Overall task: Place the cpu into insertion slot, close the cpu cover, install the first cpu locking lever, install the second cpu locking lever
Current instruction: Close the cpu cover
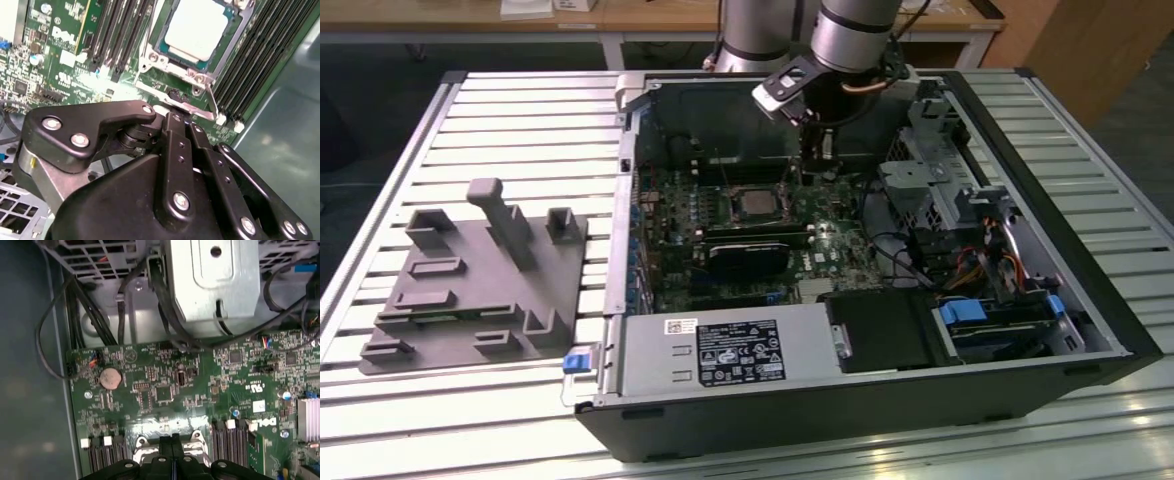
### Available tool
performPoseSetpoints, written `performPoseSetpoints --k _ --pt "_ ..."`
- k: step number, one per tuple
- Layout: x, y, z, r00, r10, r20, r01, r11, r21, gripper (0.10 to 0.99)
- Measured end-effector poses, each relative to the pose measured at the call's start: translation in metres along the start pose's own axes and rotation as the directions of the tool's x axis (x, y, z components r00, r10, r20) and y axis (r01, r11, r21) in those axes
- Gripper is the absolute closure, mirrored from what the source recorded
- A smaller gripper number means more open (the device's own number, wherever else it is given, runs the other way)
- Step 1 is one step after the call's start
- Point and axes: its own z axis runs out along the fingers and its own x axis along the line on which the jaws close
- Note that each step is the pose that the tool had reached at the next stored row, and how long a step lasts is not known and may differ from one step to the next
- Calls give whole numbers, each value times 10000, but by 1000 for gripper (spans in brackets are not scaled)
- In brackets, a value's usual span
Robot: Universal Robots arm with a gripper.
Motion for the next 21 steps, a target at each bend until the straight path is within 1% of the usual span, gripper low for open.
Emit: performPoseSetpoints --k 4,8,12,17,18,21 --pt "-12 -103 11 10000 8 -22 -8 9998 -182 980" --pt "-29 -251 25 10000 13 -40 -14 9994 -333 980" --pt "-45 -379 38 10000 18 -54 -20 9990 -452 980" --pt "-64 -495 52 10000 23 -72 -27 9983 -585 980" --pt "-68 -511 56 10000 24 -88 -30 9979 -645 980" --pt "-80 -537 68 9999 29 -148 -43 9956 -938 980"
